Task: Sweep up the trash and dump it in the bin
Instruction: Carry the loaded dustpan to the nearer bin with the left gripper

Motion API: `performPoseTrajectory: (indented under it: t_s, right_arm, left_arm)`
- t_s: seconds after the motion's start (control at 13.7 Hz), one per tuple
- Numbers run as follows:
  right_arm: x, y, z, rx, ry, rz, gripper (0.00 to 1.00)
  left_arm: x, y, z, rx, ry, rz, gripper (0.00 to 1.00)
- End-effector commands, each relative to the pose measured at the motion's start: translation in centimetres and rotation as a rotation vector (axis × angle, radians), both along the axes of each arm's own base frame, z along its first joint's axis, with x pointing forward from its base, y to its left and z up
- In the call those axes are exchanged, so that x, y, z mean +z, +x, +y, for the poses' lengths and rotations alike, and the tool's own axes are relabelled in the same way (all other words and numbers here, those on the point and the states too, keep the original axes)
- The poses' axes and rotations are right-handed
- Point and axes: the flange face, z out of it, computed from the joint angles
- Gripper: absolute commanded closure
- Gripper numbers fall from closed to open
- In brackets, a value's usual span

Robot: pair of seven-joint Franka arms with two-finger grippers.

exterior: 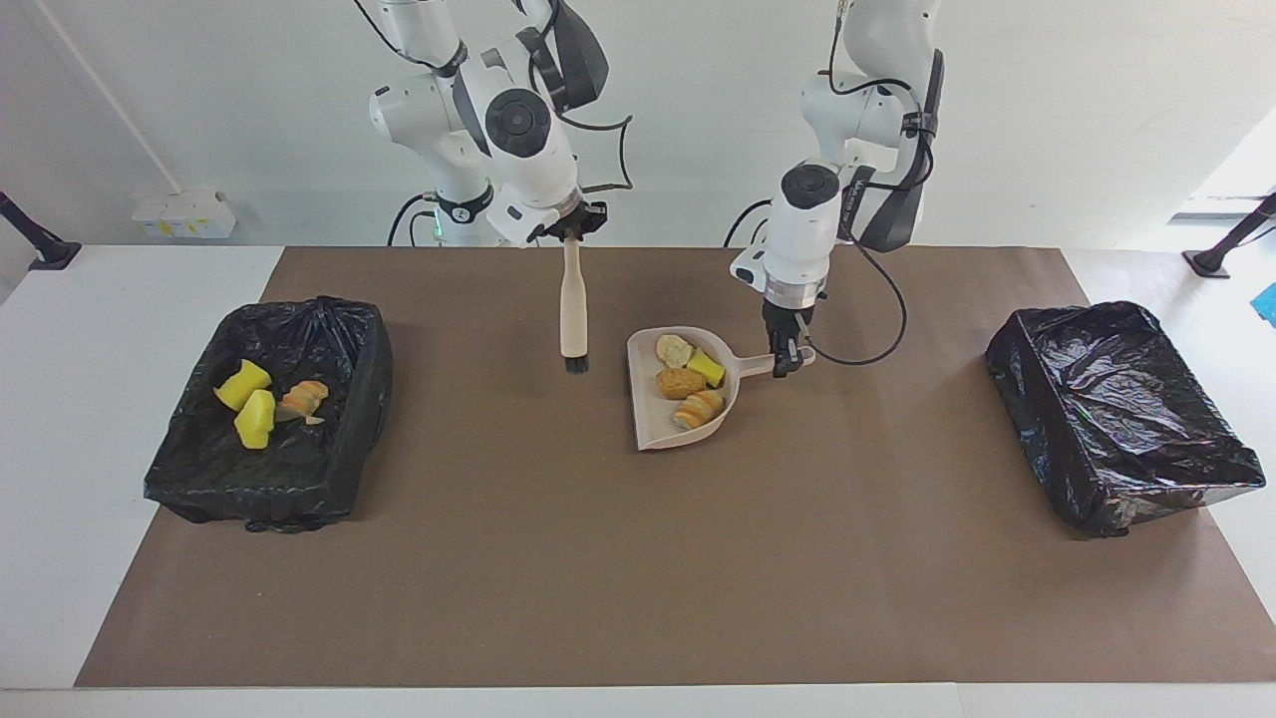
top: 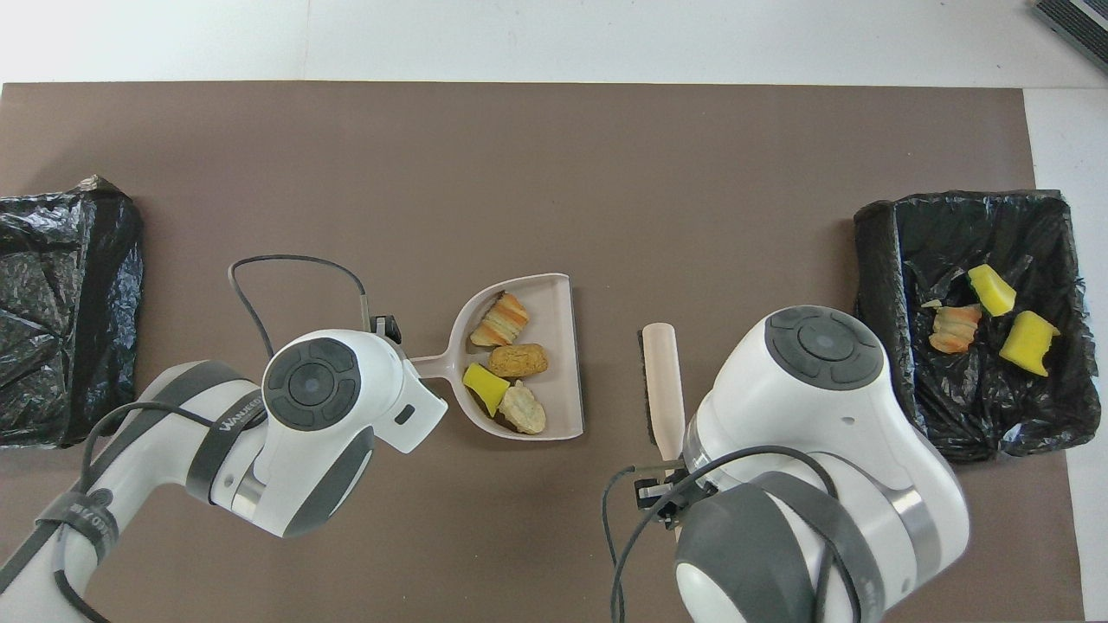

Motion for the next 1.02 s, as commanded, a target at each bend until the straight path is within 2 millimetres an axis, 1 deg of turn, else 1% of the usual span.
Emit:
performPoseTrajectory:
  t_s: [0.0,0.07,0.15,0.22,0.29,0.37,0.44,0.51,0.66,0.73,0.81,0.95]
  right_arm:
    - [-0.2,-0.8,-0.7,-0.015,-0.034,-0.008,1.0]
    - [-0.5,-0.9,-1.1,-0.024,-0.031,-0.018,1.0]
    - [-0.6,-1.2,-1.0,-0.022,-0.031,-0.024,1.0]
    - [-1.1,-1.7,-0.5,-0.03,-0.043,-0.021,1.0]
    - [-1.9,-2.0,0.1,-0.052,-0.05,-0.039,1.0]
    - [-2.0,-2.5,0.8,-0.048,-0.049,-0.049,1.0]
    - [-2.5,-3.0,1.6,-0.04,-0.058,-0.043,1.0]
    - [-3.7,-3.6,3.5,-0.051,-0.076,-0.04,1.0]
    - [-6.1,-4.7,7.9,-0.074,-0.085,-0.07,1.0]
    - [-7.1,-5.2,9.5,-0.092,-0.072,-0.068,1.0]
    - [-7.8,-5.4,10.6,-0.116,-0.066,-0.071,1.0]
    - [-9.3,-6.5,13.1,-0.114,-0.066,-0.074,1.0]
  left_arm:
    - [3.3,3.1,1.8,-0.014,-0.036,0.017,1.0]
    - [4.8,4.5,2.7,-0.009,-0.039,0.032,1.0]
    - [5.8,5.9,2.9,-0.014,-0.035,0.056,1.0]
    - [7.2,7.6,3.3,-0.014,-0.036,0.08,1.0]
    - [8.4,9.2,4.5,-0.001,-0.042,0.098,1.0]
    - [9.8,10.3,5.9,0.017,-0.064,0.096,1.0]
    - [10.9,10.8,7.1,0.03,-0.081,0.093,1.0]
    - [12.1,11.6,9.0,0.057,-0.088,0.089,1.0]
    - [14.2,12.7,12.7,0.05,-0.126,0.087,1.0]
    - [14.8,13.1,15.4,0.042,-0.141,0.086,1.0]
    - [14.8,13.4,18.6,0.043,-0.149,0.093,1.0]
    - [15.2,13.5,23.5,0.034,-0.202,0.087,1.0]
